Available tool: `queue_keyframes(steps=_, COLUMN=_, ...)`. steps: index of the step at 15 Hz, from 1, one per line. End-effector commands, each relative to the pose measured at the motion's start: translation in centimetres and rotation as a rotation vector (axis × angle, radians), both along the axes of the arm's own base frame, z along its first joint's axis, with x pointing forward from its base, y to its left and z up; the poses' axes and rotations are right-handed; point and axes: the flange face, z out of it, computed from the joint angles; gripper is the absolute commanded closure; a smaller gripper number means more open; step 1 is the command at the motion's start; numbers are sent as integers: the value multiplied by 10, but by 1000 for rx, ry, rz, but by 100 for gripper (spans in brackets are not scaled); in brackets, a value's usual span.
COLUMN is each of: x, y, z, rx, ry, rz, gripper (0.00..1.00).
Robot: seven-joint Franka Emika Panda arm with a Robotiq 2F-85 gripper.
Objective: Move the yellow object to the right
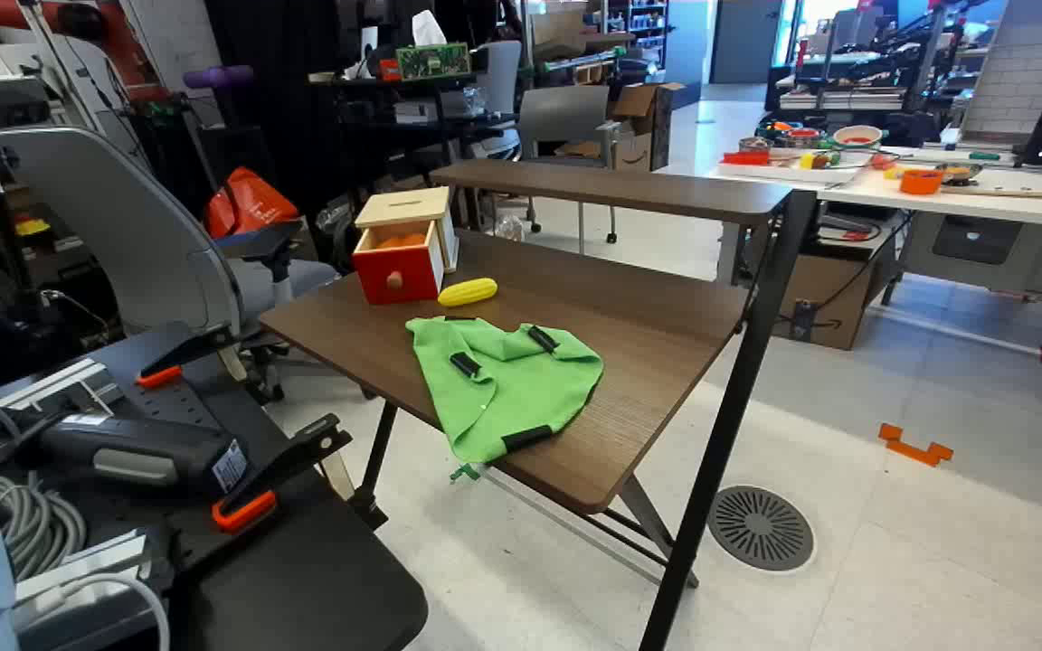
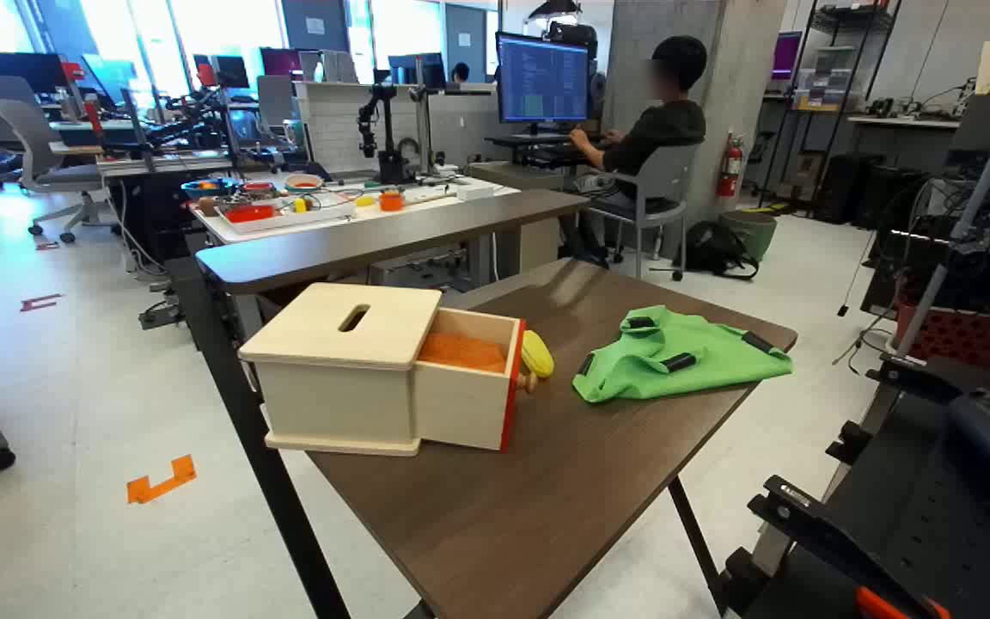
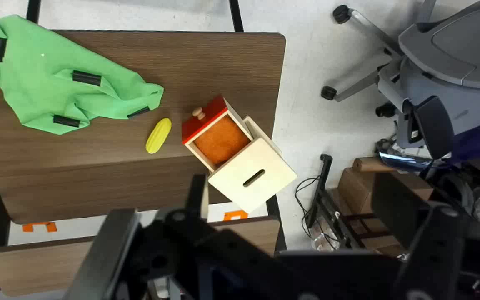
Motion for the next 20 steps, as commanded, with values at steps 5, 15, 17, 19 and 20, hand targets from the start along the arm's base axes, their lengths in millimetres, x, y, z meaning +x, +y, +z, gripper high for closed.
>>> queue_keyframes(steps=5, x=0, y=0, z=3, rx=1, ry=-5, rz=0, gripper=0)
queue_keyframes(steps=15, x=89, y=-49, z=-81, rx=19, ry=58, rz=-419, gripper=0)
queue_keyframes(steps=17, x=114, y=-58, z=-121, rx=7, ry=99, rz=-507, gripper=0)
queue_keyframes(steps=19, x=139, y=-64, z=-173, rx=-21, ry=150, rz=-575, gripper=0)
queue_keyframes(steps=20, x=149, y=-64, z=-196, rx=-33, ry=181, rz=-595, gripper=0)
